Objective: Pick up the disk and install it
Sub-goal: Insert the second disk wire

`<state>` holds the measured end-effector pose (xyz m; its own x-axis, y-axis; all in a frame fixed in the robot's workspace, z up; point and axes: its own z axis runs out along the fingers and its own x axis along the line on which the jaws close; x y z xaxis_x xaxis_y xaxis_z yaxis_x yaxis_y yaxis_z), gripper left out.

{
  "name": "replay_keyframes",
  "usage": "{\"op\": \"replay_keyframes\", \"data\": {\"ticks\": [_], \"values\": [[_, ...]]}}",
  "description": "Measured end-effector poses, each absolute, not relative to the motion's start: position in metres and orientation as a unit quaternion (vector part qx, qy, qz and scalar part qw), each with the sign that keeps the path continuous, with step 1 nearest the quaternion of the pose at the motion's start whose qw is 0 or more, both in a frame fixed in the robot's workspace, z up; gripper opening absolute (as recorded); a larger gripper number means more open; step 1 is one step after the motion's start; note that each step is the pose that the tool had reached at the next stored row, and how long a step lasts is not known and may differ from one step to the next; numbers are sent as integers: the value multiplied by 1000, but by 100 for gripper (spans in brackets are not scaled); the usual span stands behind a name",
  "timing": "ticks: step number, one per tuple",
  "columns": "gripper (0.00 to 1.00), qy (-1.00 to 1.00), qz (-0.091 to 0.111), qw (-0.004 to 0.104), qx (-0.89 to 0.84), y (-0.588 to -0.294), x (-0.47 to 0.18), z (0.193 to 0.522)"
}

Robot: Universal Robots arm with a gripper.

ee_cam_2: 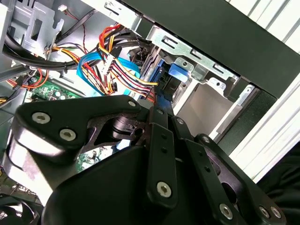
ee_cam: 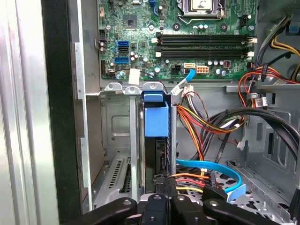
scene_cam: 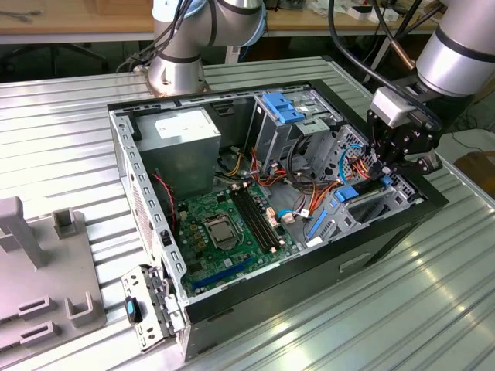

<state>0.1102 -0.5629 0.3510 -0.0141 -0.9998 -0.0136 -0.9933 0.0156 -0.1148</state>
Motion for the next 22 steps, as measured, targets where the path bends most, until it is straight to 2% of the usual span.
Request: {"op": "replay_keyframes", "data": {"ticks": [6,11,18,22], "values": [[11,711,-36,45,-701,-563,110,352],[11,712,-28,37,-701,-561,110,366],[11,711,-35,10,-702,-540,110,388],[11,710,-49,-12,-702,-525,111,392]]}}
